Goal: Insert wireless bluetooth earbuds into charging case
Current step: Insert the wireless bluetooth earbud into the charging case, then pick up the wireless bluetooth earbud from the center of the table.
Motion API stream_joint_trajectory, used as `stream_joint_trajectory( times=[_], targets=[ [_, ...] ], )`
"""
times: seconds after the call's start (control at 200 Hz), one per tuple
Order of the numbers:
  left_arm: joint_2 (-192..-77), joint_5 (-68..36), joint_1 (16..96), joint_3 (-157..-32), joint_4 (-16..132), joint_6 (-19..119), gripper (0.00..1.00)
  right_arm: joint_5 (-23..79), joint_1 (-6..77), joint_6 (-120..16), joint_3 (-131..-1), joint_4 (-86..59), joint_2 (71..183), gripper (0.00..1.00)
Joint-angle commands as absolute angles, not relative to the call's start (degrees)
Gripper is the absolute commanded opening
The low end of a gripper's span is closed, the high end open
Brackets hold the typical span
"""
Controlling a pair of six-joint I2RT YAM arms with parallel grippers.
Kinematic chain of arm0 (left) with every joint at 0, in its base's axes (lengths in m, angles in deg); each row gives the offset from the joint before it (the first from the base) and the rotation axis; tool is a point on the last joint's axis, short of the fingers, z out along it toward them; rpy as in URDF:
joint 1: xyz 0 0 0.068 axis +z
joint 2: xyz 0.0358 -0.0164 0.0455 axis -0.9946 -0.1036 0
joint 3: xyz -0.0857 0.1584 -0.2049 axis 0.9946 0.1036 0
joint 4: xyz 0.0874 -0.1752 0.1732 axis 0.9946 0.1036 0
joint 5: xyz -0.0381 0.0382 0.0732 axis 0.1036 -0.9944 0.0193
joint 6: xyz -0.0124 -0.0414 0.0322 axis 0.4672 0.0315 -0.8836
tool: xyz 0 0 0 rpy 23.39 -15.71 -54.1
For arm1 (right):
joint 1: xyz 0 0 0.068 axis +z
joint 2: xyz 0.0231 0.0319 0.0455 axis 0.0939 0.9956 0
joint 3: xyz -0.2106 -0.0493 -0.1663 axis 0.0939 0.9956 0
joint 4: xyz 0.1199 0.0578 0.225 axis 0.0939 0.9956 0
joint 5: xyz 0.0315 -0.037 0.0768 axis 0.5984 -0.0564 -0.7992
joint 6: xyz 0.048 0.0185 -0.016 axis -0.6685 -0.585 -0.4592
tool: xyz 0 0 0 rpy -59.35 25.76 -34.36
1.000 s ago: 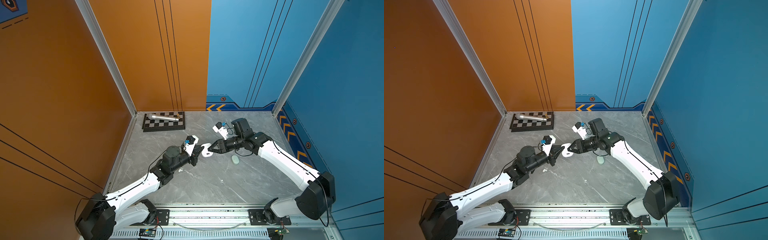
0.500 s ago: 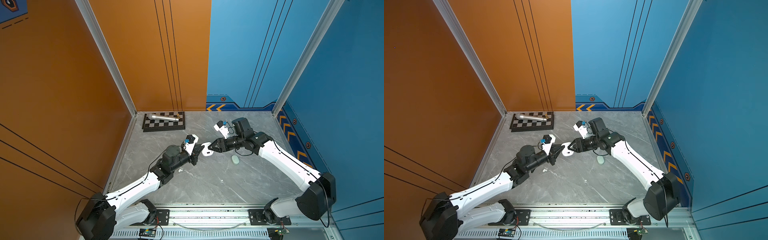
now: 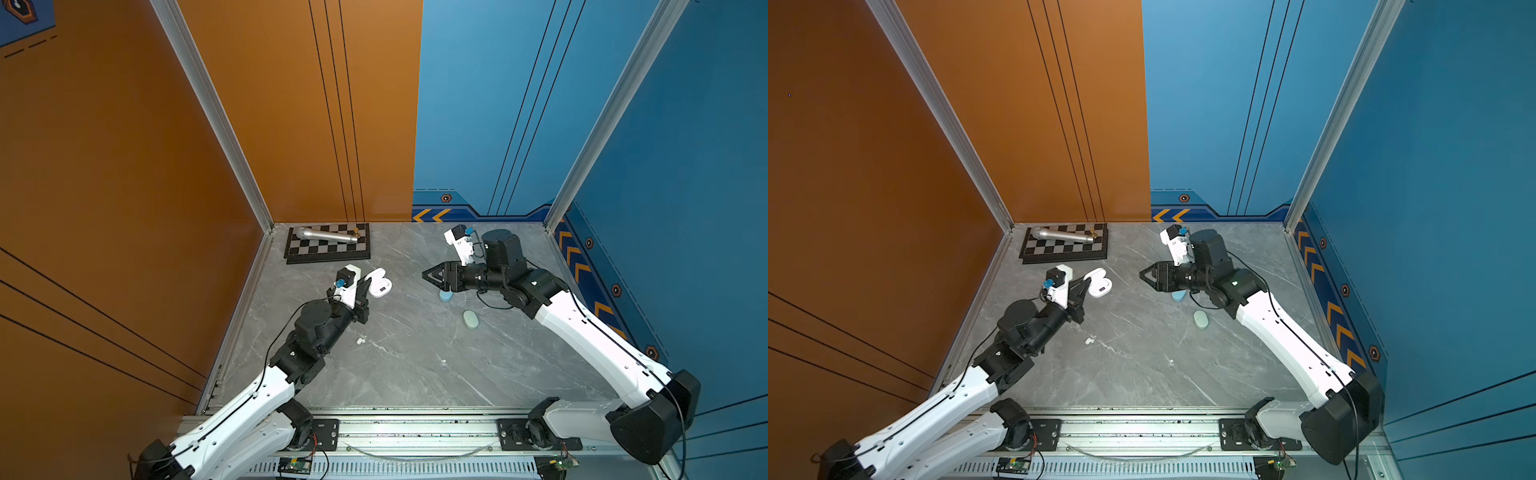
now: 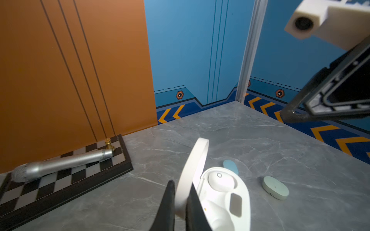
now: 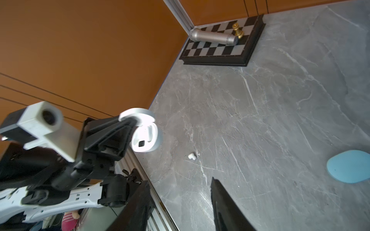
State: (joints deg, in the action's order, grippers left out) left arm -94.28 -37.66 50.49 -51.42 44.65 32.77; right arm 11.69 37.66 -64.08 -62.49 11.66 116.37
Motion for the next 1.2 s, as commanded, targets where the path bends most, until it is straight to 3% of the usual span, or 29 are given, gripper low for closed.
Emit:
stream_joint_trajectory(
  times=[0.0,0.135,0.2,0.395,0.491,0.731,1.196],
  targets=[
    [-87.7,-48.9,51.6,-49.2,52.6,28.3,0.0,23.4,41.0,-73.6,-63.7,17.2,122.1,0.49],
    [-79.1,-53.8,52.7,-47.0,58.8,26.9,0.0,33.9,50.3,-83.2,-66.2,16.8,128.8,0.5],
    [-75.5,-54.8,53.2,-46.6,61.5,27.2,0.0,33.0,53.6,-81.6,-70.1,16.5,133.7,0.5],
    [-67.6,-55.1,53.5,-46.8,68.9,29.0,0.0,11.5,57.2,-54.7,-83.2,18.8,148.1,0.47],
    [-65.1,-55.1,53.6,-47.0,71.5,28.9,0.0,8.4,57.4,-40.1,-86.9,23.5,153.0,0.45],
    [-60.5,-56.0,53.7,-47.4,77.9,28.2,0.0,15.7,58.5,-23.9,-91.8,26.1,162.7,0.45],
    [-59.1,-55.9,53.9,-46.4,79.2,29.4,0.0,29.2,63.5,-17.9,-100.1,31.2,172.2,0.5]
  ],
)
